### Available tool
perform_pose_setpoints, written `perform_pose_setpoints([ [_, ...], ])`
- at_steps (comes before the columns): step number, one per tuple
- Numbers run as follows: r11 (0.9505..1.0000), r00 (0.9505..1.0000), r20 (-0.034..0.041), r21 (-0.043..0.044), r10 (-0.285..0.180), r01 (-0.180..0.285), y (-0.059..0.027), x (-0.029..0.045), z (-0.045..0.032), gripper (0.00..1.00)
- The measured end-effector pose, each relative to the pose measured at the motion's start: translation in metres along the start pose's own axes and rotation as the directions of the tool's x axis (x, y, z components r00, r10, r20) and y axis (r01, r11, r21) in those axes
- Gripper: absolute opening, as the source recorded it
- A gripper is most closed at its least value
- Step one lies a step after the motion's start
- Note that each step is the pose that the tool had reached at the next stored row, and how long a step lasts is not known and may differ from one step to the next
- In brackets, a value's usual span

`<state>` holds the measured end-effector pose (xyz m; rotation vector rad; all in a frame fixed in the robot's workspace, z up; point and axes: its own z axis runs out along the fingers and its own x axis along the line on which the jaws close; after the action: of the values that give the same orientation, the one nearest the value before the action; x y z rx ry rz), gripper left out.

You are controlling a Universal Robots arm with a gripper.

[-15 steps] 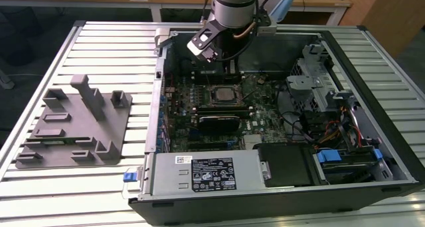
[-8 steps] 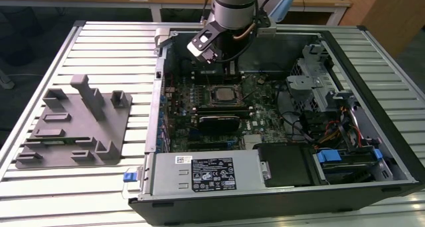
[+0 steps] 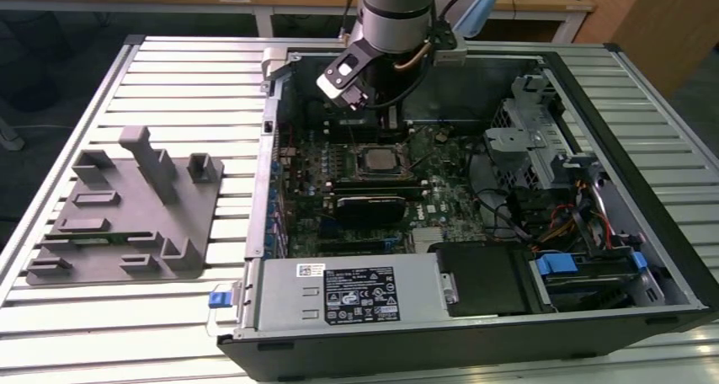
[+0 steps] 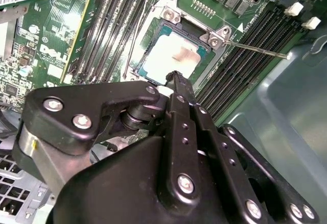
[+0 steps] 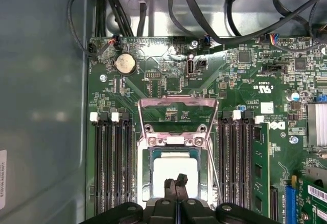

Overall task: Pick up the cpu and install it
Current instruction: 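Place the cpu into insertion slot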

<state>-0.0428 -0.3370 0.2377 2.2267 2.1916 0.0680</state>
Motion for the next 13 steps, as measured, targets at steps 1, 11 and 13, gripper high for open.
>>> perform_pose_setpoints([
  [1,1.0,1.0,-0.0001,0.0001,-0.003,0.003,0.0,0.0,0.0006,0.11],
  [11,0.9997,0.9997,-0.0014,0.0003,-0.023,0.023,0.0002,0.0,0.004,0.11],
  [13,0.9998,0.9998,-0.0011,0.0005,-0.021,0.021,0.0003,-0.0001,0.005,0.11],
])
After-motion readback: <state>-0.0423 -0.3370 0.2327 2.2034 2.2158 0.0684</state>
